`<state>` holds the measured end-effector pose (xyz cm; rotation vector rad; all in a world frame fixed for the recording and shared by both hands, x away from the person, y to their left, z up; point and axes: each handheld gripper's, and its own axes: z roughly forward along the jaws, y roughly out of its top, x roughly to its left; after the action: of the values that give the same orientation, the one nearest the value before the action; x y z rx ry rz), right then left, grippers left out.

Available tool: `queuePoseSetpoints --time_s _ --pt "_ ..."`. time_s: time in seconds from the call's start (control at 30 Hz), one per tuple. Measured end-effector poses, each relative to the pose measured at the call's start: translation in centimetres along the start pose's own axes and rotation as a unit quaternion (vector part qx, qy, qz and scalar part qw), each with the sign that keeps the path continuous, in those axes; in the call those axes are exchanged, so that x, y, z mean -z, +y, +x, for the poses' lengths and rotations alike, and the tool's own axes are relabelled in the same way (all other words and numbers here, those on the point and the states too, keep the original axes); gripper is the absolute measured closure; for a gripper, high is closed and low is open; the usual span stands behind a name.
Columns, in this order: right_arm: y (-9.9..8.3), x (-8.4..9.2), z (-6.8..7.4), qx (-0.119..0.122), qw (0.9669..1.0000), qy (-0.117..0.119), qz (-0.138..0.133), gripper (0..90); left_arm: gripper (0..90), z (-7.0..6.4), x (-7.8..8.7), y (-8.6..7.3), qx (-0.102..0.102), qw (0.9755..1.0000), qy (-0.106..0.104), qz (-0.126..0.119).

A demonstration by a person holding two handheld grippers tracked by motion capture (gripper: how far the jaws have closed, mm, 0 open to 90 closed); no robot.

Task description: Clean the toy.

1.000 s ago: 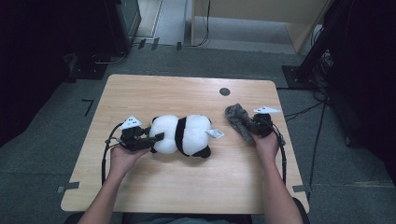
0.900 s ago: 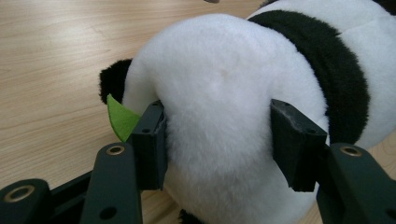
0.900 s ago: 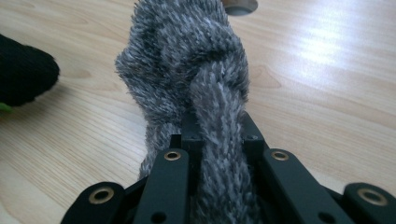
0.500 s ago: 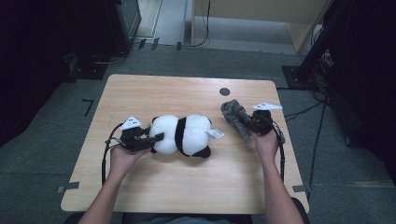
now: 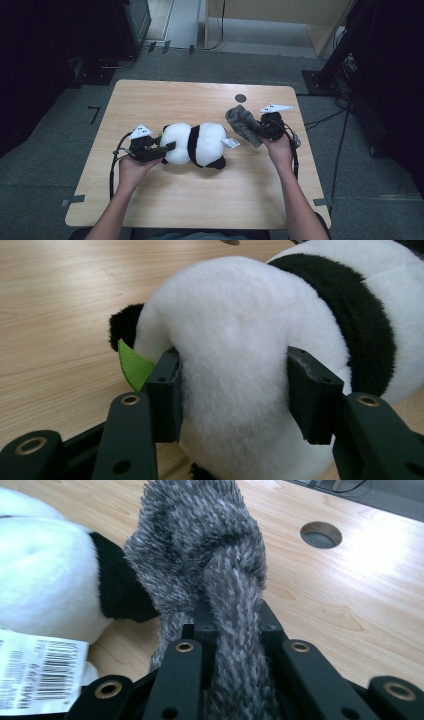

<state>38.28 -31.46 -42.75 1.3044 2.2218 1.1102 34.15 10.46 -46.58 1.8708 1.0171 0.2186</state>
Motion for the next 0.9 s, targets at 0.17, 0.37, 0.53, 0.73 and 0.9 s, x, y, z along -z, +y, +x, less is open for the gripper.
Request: queuePoseSetpoints --time_s 0.17,0.37,0.53,0.73,0.9 --pt "1.2 0.6 0.7 0.004 1.0 0.006 0.003 78.8 46.9 0.0 0.0 -0.1 0.002 1.0 -0.001 -0.002" --pt "2.8 1.0 1.8 0.022 0.9997 0.012 -0.006 78.7 46.9 0.0 0.0 -0.1 0.001 1.0 0.0 -0.003" --pt "4.2 0.9 2.6 0.028 0.9993 0.022 0.005 78.6 46.2 0.2 0.0 -0.1 0.008 1.0 -0.004 0.002" --pt "6.1 0.7 3.9 0.045 0.9984 0.03 0.012 78.7 46.1 0.1 0.0 -0.1 0.004 1.0 0.001 0.001" --pt "7.8 0.2 5.4 0.058 0.9974 0.04 0.014 78.6 46.0 0.0 0.0 -0.1 0.004 1.0 0.004 0.0"
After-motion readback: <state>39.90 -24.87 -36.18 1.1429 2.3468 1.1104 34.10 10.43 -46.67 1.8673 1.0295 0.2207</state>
